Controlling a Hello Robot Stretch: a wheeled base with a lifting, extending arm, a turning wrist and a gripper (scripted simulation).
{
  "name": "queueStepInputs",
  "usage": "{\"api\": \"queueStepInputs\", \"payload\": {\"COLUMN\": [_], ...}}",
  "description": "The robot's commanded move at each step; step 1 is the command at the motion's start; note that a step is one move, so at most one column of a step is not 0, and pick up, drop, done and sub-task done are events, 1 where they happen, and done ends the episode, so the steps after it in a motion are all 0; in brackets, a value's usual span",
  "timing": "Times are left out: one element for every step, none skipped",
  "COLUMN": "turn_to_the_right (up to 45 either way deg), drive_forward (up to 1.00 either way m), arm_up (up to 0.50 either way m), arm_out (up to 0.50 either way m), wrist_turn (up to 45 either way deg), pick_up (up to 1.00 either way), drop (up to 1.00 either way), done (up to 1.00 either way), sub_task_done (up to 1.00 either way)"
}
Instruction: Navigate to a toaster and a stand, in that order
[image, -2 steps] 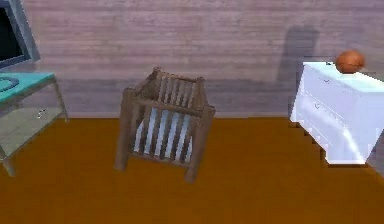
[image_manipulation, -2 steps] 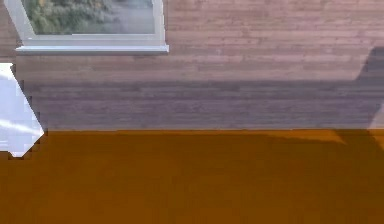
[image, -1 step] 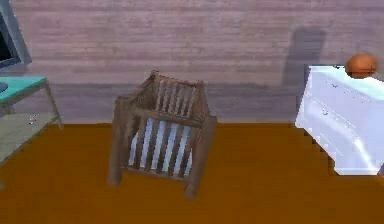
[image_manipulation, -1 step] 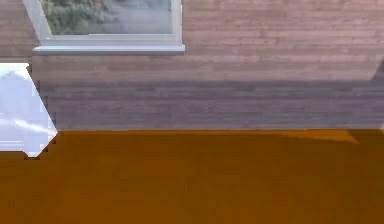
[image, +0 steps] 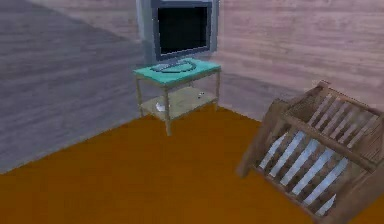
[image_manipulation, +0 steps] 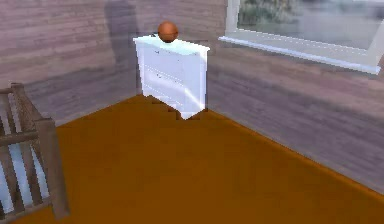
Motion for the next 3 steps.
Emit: {"api": "queueStepInputs", "payload": {"turn_to_the_right": [-21.0,0.0,15.0], "drive_forward": [0.0,0.8,0.0], "arm_up": [0.0,0.0,0.0], "arm_out": [0.0,0.0,0.0], "wrist_turn": [0.0,0.0,0.0], "pick_up": [0.0,0.0,0.0], "drop": [0.0,0.0,0.0], "done": [0.0,0.0,0.0], "sub_task_done": [0.0,0.0,0.0]}}
